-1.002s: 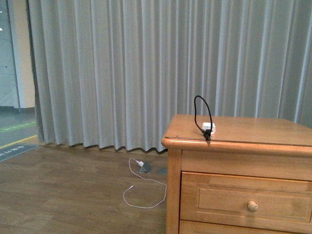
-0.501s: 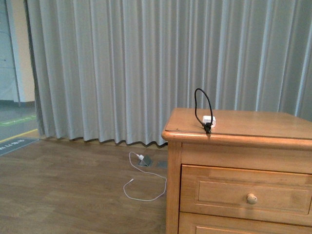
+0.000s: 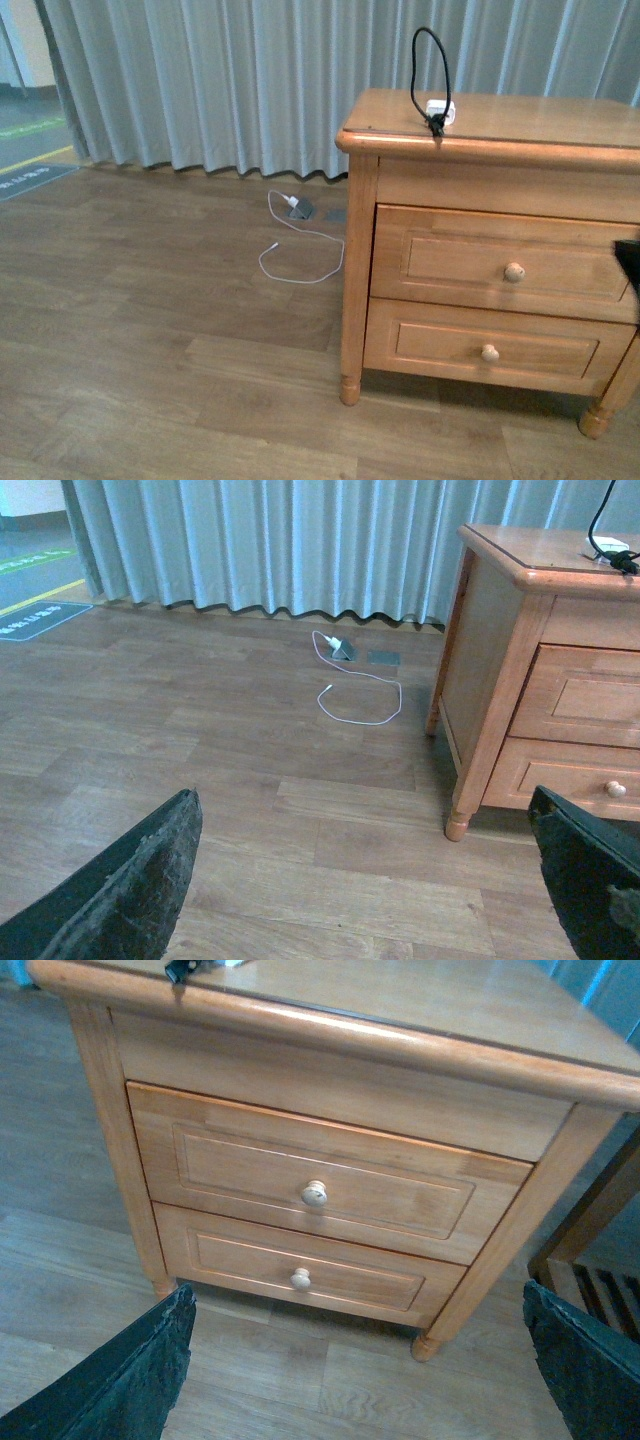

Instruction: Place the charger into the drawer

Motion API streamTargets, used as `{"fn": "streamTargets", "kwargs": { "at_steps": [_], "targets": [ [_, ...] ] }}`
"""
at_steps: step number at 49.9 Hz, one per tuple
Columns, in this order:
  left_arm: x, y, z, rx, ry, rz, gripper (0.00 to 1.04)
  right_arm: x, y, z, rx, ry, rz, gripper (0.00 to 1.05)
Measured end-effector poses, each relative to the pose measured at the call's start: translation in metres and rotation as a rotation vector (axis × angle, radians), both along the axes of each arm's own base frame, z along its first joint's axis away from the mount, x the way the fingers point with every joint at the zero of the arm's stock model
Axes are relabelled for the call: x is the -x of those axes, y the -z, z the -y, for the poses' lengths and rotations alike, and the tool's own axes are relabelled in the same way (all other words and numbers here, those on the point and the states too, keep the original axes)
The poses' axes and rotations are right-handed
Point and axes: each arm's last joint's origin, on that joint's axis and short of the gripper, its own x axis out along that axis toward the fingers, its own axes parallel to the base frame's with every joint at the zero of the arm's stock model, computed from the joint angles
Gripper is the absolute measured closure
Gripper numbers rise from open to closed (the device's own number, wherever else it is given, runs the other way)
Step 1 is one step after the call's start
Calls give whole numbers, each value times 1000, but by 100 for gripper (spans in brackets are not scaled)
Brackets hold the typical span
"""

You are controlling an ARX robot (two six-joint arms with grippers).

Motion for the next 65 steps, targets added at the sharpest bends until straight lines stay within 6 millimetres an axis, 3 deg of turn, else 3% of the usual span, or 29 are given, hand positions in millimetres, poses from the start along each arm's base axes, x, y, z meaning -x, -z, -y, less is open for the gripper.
{"fn": "streamTargets", "kwargs": {
  "at_steps": [5,21,30,38,52,65],
  "targets": [
    [0,0,0,0,0,0,6,-39,19,-14,6,-9,-55,8],
    [0,0,0,0,0,0,6,-131,69,-43,1,-10,-115,8],
    [0,0,0,0,0,0,6,-175,89,-40,-9,49,-103,8],
    [0,0,0,0,0,0,6,-212,108,-26,-8,106,-81,8],
    [0,0,0,0,0,0,6,-230,121,-12,2,136,-74,8],
    [0,0,0,0,0,0,6,-233,129,-10,6,144,-88,8]
  ]
}}
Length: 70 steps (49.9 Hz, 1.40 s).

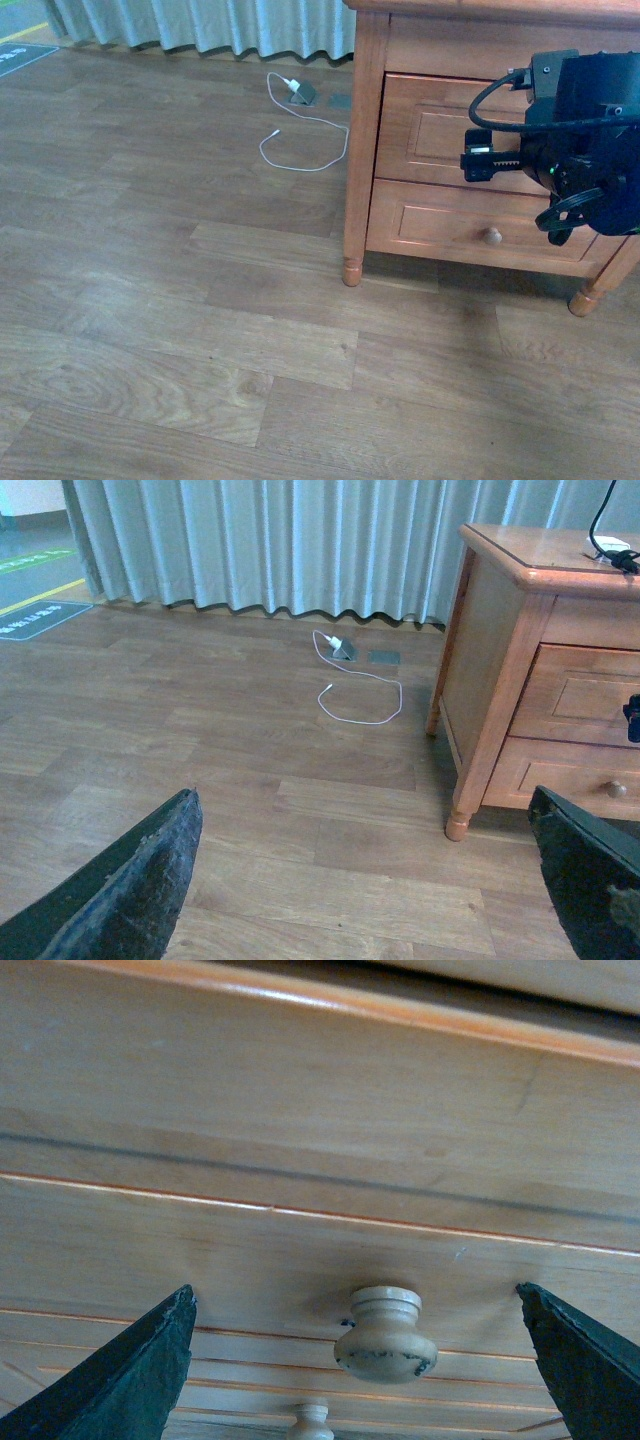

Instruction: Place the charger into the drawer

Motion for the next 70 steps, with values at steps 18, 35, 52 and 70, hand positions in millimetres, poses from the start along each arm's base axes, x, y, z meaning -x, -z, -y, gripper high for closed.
{"fn": "streamTargets", "kwargs": {
  "at_steps": [18,35,52,70],
  "targets": [
    [0,0,0,0,0,0,6,-2,4,1,5,14,-7,8],
    [0,0,0,0,0,0,6,-3,4,4,9,38,19,45],
    [0,0,0,0,0,0,6,4,6,6,3,29,18,82],
    [0,0,0,0,0,0,6,61,1,11,-77,-14,-21,83]
  ]
}}
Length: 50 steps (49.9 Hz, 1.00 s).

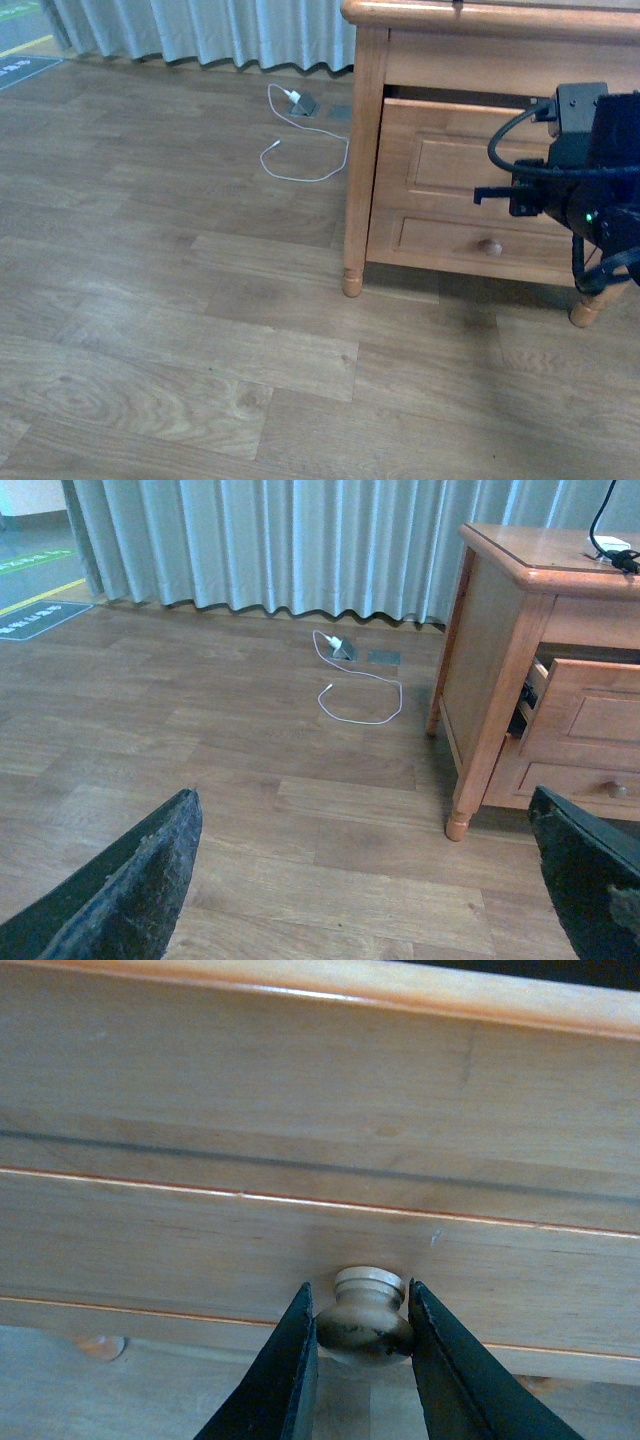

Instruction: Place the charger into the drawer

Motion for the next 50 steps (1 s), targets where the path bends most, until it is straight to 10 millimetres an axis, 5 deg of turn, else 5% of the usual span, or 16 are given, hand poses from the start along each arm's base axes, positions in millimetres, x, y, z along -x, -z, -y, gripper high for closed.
{"fn": "streamTargets", "kwargs": {
  "at_steps": [16,26,39,50],
  "targets": [
    [0,0,0,0,0,0,6,96,-6,10,-90,-81,-68,84],
    [0,0,0,0,0,0,6,137,-9,13,-109,-133,-111,83],
    [0,0,0,0,0,0,6,160,-28,25,-99,-90,-94,46],
    [0,0,0,0,0,0,6,181,-85,33,-105,-94,-17,11]
  ]
}}
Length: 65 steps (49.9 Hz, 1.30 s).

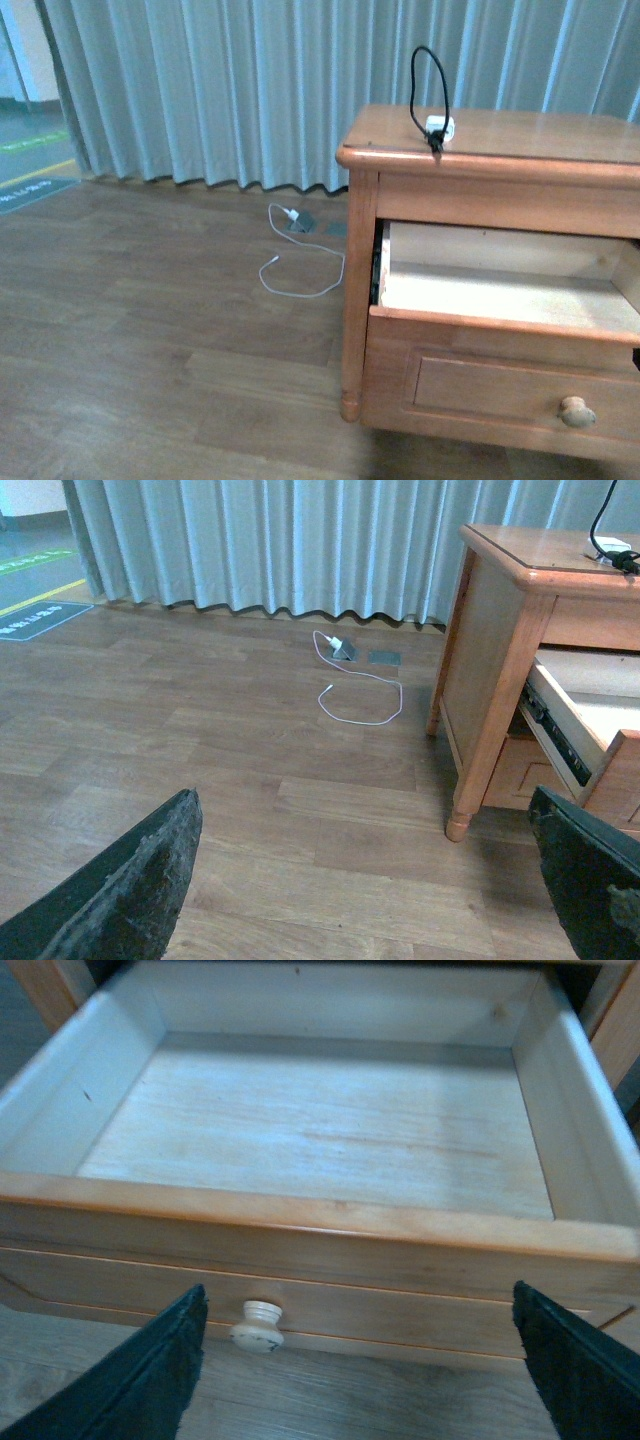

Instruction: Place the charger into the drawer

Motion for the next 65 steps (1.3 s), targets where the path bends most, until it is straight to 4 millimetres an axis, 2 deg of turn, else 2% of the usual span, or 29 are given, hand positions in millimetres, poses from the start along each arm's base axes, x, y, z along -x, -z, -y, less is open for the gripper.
{"fn": "streamTargets", "kwargs": {
  "at_steps": [1,3,6,12,14,24,31,37,46,47,54,59,65],
  "targets": [
    [0,0,0,0,0,0,6,4,-7,0,1,-2,8,7],
    [0,0,0,0,0,0,6,9,-14,0,1,-4,18,6],
    [0,0,0,0,0,0,6,24,-32,-1,3,-9,43,9],
    [0,0,0,0,0,0,6,50,-53,-1,6,-4,79,8],
    [0,0,0,0,0,0,6,64,-60,-1,2,2,93,8],
    [0,0,0,0,0,0,6,111,-69,5,13,76,167,8],
    [0,0,0,0,0,0,6,117,-74,6,16,82,223,8],
    [0,0,0,0,0,0,6,119,-66,-3,19,26,345,29],
    [0,0,0,0,0,0,6,125,-58,-4,20,15,365,60],
    [0,0,0,0,0,0,6,125,-56,-4,24,15,362,60],
    [0,0,0,0,0,0,6,126,-55,-4,24,13,362,24],
    [0,0,0,0,0,0,6,126,-55,-4,24,14,362,6],
    [0,0,0,0,0,0,6,126,-55,-4,23,13,362,8]
  ]
}}
